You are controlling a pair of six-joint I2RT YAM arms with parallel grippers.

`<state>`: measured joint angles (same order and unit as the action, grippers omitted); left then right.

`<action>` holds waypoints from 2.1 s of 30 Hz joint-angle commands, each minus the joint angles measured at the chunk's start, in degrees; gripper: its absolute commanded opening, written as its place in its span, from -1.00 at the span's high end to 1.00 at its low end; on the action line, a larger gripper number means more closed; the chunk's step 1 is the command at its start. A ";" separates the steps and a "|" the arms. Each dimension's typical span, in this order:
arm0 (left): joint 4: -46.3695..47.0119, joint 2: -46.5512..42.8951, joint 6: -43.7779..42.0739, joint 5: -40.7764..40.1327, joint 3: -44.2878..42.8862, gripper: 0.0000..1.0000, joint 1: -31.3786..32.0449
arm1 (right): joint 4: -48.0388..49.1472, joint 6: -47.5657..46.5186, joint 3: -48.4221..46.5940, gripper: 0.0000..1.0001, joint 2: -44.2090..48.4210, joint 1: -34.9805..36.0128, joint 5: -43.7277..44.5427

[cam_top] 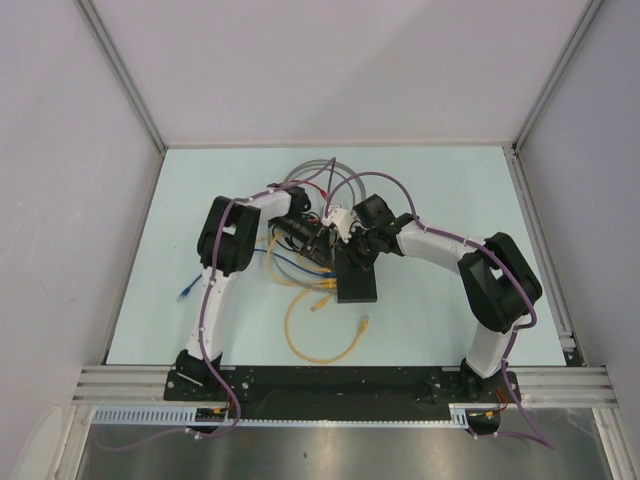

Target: Pull the plug from the switch port

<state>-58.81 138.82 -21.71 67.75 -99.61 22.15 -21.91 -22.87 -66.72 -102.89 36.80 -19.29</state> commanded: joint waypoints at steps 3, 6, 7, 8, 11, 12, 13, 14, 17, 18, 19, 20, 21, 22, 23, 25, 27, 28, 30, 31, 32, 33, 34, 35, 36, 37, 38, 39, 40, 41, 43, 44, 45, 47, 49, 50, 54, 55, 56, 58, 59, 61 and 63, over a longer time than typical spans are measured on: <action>2.64 0.31 -3.86 -4.38 -0.34 1.00 0.26 | -7.09 -0.86 3.00 1.00 -3.54 1.26 1.27; 4.04 -0.92 -3.86 -4.20 3.80 1.00 0.79 | -7.18 -0.95 3.00 1.00 -3.54 1.26 1.36; 3.88 -1.18 -4.21 -4.64 3.81 1.00 0.87 | -7.18 -0.95 3.00 1.00 -3.54 1.26 1.36; 3.53 -1.45 -4.73 -4.90 3.46 1.00 0.96 | -7.27 -0.95 3.00 1.00 -3.63 1.26 1.36; 1.33 -1.10 -5.62 -6.22 -0.22 1.00 0.18 | -7.36 -0.95 3.00 1.00 -3.72 1.26 1.27; 1.15 -0.49 -4.84 -6.40 -1.97 1.00 -0.09 | -7.36 -0.95 3.00 1.00 -3.81 1.35 1.27; 0.89 -0.40 -4.74 -6.57 -2.51 1.00 -0.44 | -7.44 -0.95 3.00 1.00 -3.89 1.35 1.18; 0.80 -0.22 -4.74 -6.83 -2.69 1.00 -0.53 | -7.44 -0.95 3.00 1.00 -3.90 1.44 1.10; 0.71 -0.22 -5.53 -6.58 -1.12 1.00 -0.36 | -7.27 -1.03 3.00 1.00 -3.72 1.44 1.45; 0.36 -0.31 -5.79 -6.31 0.46 1.00 -0.27 | -7.27 -1.03 3.00 1.00 -3.72 1.44 1.45; 0.10 -0.22 -5.97 -6.05 1.34 1.00 -0.27 | -7.27 -1.12 3.00 1.00 -3.63 1.44 1.45; -0.34 -0.31 -6.23 -5.61 2.31 1.00 -0.18 | -7.36 -1.12 3.00 1.00 -3.63 1.44 1.53; -1.30 -0.40 -7.10 -5.17 4.15 1.00 -0.09 | -7.36 -1.12 3.00 1.00 -3.63 1.44 1.62; -2.18 -0.74 -8.24 -4.91 4.86 1.00 0.08 | -7.18 -1.03 3.00 1.00 -3.63 1.44 1.62; -3.15 -0.92 -9.65 -5.43 6.08 1.00 0.08 | -7.27 -1.03 3.00 1.00 -3.63 1.52 1.62; -3.16 -1.45 -10.28 -6.66 6.71 1.00 -0.18 | -7.18 -1.03 3.00 1.00 -3.89 1.52 1.45; -2.81 -1.54 -9.75 -7.01 6.01 1.00 -0.53 | -7.36 -1.03 3.00 1.00 -4.07 1.61 1.27; -2.63 -1.45 -9.31 -7.01 5.31 1.00 -0.62 | -7.44 -1.03 3.00 1.00 -4.16 1.61 1.27; -2.02 -1.36 -7.38 -7.19 2.68 1.00 -0.88 | -7.27 -1.12 2.91 1.00 -4.16 1.79 1.45; -2.01 -1.19 -6.51 -7.19 1.71 0.99 -0.88 | -7.09 -1.21 2.91 1.00 -4.16 1.87 1.53; -2.01 -1.01 -5.98 -7.45 -0.47 1.00 -1.06 | -7.09 -1.21 3.00 1.00 -4.07 1.88 1.71; -1.84 -1.01 -5.36 -7.80 -1.63 0.99 -1.23 | -7.18 -1.30 3.00 1.00 -3.98 1.96 1.71; -1.75 -1.19 -4.92 -7.89 -2.68 1.00 -1.32 | -7.27 -1.30 3.00 1.00 -3.98 1.96 1.71; -1.40 -1.80 -3.96 -8.24 -4.17 1.00 -1.41 | -7.36 -1.38 3.00 1.00 -3.90 1.96 1.71; 0.25 -2.76 -3.43 -9.46 -4.62 1.00 -1.50 | -7.36 -1.47 3.08 1.00 -3.81 1.96 1.80; 1.49 -3.73 -2.29 -10.61 -4.80 1.00 -1.50 | -7.44 -1.56 3.00 1.00 -3.81 1.96 1.89; 2.63 -6.00 -1.93 -11.57 -4.98 1.00 -1.50 | -7.27 -1.56 3.00 1.00 -3.89 1.96 1.97; 3.86 -7.15 -1.58 -14.98 -4.89 1.00 -1.50 | -7.09 -1.65 3.00 1.00 -3.90 1.96 2.06; 7.88 -8.12 -0.36 -17.45 -4.71 1.00 -1.50 | -7.09 -1.65 3.00 1.00 -4.07 2.05 2.06; 10.01 -9.18 0.18 -19.91 -4.28 1.00 -1.50 | -6.92 -1.56 3.00 1.00 -4.16 2.14 2.06; 15.88 -11.12 0.71 -28.08 -4.10 1.00 -1.50 | -6.65 -1.65 2.91 1.00 -4.68 2.49 1.89; 16.52 -11.21 0.71 -30.72 -6.01 1.00 -1.50 | -6.39 -1.74 2.91 1.00 -4.86 2.75 2.06; 16.36 -9.99 0.71 -32.83 -7.77 1.00 -1.50 | -6.30 -1.82 2.91 1.00 -5.04 2.93 2.15; 14.17 -8.40 1.06 -38.55 -14.97 1.00 -1.76 | -5.95 -1.91 2.73 1.00 -5.13 3.28 2.41; 13.02 -6.64 1.24 -40.84 -19.72 1.00 -2.11 | -5.51 -2.17 2.47 1.00 -4.86 3.37 3.11; 13.36 -6.55 1.32 -41.20 -20.18 0.99 -2.46 | -5.25 -2.35 2.38 1.00 -4.78 3.37 3.38; 13.28 -6.90 1.41 -40.15 -19.13 0.67 -2.82 | -5.60 -3.05 2.47 1.00 -4.77 3.19 3.82; 12.67 -7.16 1.50 -39.54 -18.34 0.48 -2.82 | -5.69 -3.05 2.47 1.00 -4.77 3.19 3.73; 11.45 -7.43 0.98 -36.14 -17.81 0.40 -2.82 | -5.77 -3.05 2.47 1.00 -4.77 3.19 3.56; 6.79 -8.48 -0.43 -33.31 -17.28 0.18 -2.47 | -5.77 -2.97 2.47 1.00 -4.77 3.19 3.47; 5.64 -10.22 -0.43 -31.73 -16.76 0.13 -2.20 | -5.86 -2.97 2.47 1.00 -4.69 3.19 3.47; 5.72 -12.95 0.27 -29.96 -14.22 0.02 -2.20 | -6.04 -2.88 2.47 1.00 -4.77 3.11 3.29; 7.47 -17.61 0.45 -26.98 -9.30 -0.04 -2.20 | -5.95 -2.53 2.47 1.00 -4.86 3.11 3.38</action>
<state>-50.68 131.87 -20.99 34.72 -114.15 20.16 -21.52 -24.56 -66.89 -102.96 39.20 -18.24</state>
